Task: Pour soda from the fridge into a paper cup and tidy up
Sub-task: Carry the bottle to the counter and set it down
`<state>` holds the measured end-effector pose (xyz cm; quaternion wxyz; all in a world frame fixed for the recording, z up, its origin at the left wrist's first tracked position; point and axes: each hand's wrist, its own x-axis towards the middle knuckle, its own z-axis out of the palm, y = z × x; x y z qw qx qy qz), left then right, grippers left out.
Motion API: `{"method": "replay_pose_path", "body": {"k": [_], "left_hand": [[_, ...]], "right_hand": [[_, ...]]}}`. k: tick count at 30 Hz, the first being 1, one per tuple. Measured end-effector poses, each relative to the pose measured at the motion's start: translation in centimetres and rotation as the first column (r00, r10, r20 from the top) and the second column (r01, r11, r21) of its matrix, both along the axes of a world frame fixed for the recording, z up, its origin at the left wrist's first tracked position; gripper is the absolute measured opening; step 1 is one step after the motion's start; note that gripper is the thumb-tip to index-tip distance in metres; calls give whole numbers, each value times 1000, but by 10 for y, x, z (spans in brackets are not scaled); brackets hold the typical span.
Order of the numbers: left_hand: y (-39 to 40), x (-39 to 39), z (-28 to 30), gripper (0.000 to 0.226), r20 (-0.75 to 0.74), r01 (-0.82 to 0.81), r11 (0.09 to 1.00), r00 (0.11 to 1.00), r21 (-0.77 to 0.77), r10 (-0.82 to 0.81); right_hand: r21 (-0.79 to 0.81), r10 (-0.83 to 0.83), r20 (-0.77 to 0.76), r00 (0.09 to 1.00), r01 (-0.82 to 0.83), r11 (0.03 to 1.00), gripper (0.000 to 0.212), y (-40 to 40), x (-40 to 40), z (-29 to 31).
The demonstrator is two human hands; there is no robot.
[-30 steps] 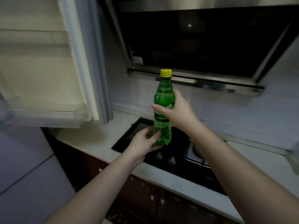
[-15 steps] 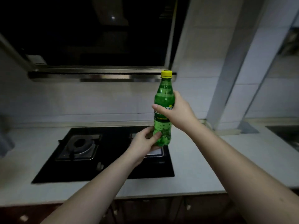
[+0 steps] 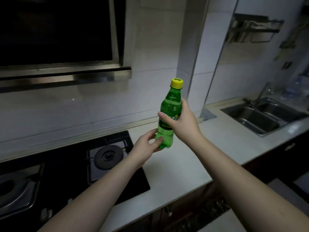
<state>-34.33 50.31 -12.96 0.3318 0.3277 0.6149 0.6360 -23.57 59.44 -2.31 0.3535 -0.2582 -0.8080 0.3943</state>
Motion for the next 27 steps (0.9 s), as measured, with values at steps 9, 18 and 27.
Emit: {"method": "replay_pose_path", "body": {"k": [9,18,27], "left_hand": [[64,-18,-52,53,-164,16,986,986,-165,-44],[124,-37,-107,59,-187,-101,930,982,-353,35],[159,-41,-161,26,-275,-219,821,958,-527,79]], "right_hand": [[-47,5,46,999,-3,999,58,64,-20,-53],[-184,119,83,989,-102,978,70,132,-52,-125],[-252,257,217,942,-200,947,66,162,-79,-199]]}}
